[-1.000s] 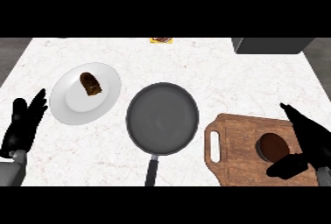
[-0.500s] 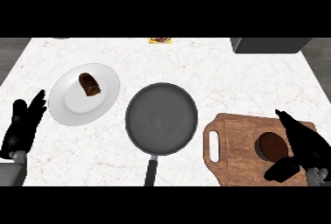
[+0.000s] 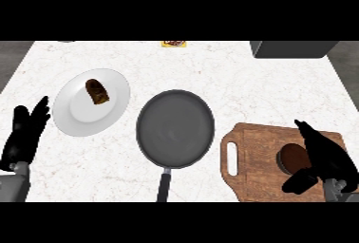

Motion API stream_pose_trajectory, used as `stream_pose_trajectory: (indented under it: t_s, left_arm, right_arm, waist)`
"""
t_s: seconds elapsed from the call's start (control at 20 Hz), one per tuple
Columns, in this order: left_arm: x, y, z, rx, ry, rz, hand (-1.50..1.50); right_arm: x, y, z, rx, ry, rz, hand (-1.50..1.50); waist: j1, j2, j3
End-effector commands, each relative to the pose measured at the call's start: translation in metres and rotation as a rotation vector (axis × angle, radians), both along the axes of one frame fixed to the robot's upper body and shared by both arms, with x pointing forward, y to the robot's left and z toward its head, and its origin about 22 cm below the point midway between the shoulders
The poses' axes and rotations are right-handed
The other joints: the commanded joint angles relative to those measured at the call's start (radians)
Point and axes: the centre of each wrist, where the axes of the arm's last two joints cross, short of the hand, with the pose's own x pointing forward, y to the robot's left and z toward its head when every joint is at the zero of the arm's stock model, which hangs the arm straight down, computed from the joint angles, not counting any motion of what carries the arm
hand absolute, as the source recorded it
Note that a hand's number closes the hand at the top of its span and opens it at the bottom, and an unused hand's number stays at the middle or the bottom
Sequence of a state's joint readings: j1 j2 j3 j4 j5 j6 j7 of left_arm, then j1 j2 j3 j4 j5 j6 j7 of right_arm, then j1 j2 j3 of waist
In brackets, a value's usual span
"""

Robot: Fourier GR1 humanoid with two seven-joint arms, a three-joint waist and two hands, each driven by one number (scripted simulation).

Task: Pick the cupcake from the cutting board and place it in the pan

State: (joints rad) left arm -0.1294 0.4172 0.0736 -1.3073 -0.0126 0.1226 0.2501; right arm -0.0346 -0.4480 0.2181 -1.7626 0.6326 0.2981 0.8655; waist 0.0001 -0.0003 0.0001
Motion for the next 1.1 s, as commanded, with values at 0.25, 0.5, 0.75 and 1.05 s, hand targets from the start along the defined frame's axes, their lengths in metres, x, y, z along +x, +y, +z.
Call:
stream_pose_trajectory:
  t_s: [0.25, 0.5, 0.75, 1.05]
  left_arm:
    - [0.014, -0.008, 0.000, 0.003, -0.001, -0.017, 0.00]
    - [-0.001, -0.012, 0.003, 0.011, 0.009, -0.011, 0.00]
    - [-0.009, -0.003, 0.012, -0.010, 0.002, -0.001, 0.00]
    - [-0.010, -0.002, -0.004, 0.005, -0.003, -0.010, 0.00]
  right_arm:
    - [0.017, -0.015, -0.012, -0.001, 0.050, -0.013, -1.50]
    - [0.012, -0.015, -0.035, -0.031, 0.089, -0.030, -1.50]
    - [0.009, -0.002, -0.049, -0.108, 0.025, 0.071, 1.50]
    - [0.022, -0.008, -0.048, -0.159, -0.025, 0.052, 1.50]
  waist:
    - [-0.003, 0.000, 0.000]
    - [0.000, 0.000, 0.000]
    - [0.002, -0.001, 0.000]
    - [0.002, 0.000, 0.000]
